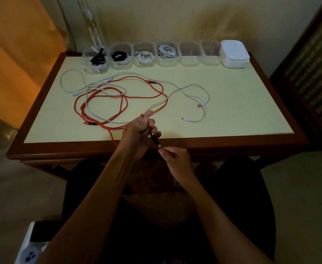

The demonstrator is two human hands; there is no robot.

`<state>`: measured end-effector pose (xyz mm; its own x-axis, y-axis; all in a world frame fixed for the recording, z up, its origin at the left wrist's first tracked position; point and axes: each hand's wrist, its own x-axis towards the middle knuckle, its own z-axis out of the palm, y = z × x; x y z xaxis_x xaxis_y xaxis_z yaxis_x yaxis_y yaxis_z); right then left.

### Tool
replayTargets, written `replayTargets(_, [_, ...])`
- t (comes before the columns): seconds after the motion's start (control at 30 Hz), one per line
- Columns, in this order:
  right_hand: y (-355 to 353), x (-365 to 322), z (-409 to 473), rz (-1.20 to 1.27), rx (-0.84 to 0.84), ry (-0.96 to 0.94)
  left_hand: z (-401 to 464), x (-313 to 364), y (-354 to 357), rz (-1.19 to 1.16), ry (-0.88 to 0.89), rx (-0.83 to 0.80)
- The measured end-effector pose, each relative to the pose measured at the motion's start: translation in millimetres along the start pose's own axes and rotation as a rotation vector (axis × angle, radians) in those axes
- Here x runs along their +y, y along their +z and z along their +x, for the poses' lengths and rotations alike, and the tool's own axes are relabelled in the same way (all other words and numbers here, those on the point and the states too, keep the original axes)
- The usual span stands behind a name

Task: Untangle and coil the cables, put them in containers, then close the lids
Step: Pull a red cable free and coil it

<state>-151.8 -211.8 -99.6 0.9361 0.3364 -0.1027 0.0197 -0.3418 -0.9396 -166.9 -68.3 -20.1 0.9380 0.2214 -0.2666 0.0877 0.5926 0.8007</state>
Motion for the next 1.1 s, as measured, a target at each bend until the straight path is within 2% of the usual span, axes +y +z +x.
replayTargets(0.13, [-1.4, 4.1, -4.7, 0.001, -0.057, -0.008, 2.6, -6.6, -7.1, -0.088, 0.026, 0.166])
replayTargets(0.23, [-4.2, 8.8, -11.0, 0.026, -0.068, -0.011, 1.6, -6.9, -15.6, -0.086, -0.017, 0.111])
replayTargets(0.33, [-10.2, 9.8, -17.1, -0.036, -0.187, -0.039, -0.6, -11.1, -17.0, 0.026, 0.008, 0.017])
replayTargets(0.5, [-29.0, 5.2, -24.7, -0.086, -0.359, -0.11, -3.1, -16.3, -17.6, 0.057, 0.101, 0.048])
replayTargets(0.57, [-36.4, -0.5, -27.1, -0.043, -0.417, -0.081, -5.6, -21.5, -20.9, 0.186, 0.141, 0.06])
replayTargets(0.7, [-52.1, -14.7, -26.5, 0.198, -0.43, -0.024, -12.6, -37.5, -27.8, 0.653, 0.199, 0.076])
replayTargets(0.8, [-61.3, -30.2, -17.8, 0.37, -0.438, 0.004, -19.1, -50.1, -32.4, 0.766, 0.182, -0.002])
replayTargets(0.9, [-66.6, -47.0, -4.8, 0.302, -0.348, -0.067, -25.3, -56.9, -31.4, 0.671, 0.073, -0.131])
replayTargets(1.0, [-67.5, -55.5, 10.5, 0.223, -0.239, -0.112, -30.3, -54.8, -18.2, 0.375, -0.073, -0.193])
replayTargets(1.1, [-66.5, -58.4, 23.0, 0.104, -0.184, -0.179, -32.6, -52.6, -7.8, 0.209, -0.118, -0.229])
